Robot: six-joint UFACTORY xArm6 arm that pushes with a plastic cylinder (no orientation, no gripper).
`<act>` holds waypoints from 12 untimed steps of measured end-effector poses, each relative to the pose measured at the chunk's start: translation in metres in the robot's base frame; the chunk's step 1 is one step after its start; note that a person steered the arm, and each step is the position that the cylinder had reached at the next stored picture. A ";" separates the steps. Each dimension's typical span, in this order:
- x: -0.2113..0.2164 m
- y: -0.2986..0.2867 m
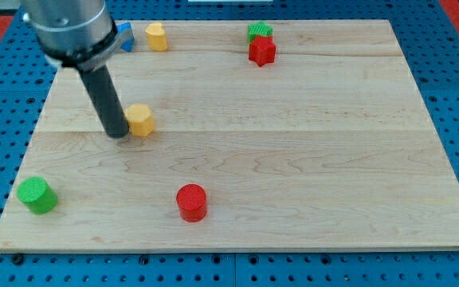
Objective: Move the yellow hexagon to the top center
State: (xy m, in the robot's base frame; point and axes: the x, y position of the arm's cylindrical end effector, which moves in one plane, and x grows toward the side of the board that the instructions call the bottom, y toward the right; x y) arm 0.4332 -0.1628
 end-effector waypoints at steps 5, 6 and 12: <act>-0.028 0.047; -0.038 0.001; -0.111 0.141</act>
State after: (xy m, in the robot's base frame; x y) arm 0.3218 -0.0215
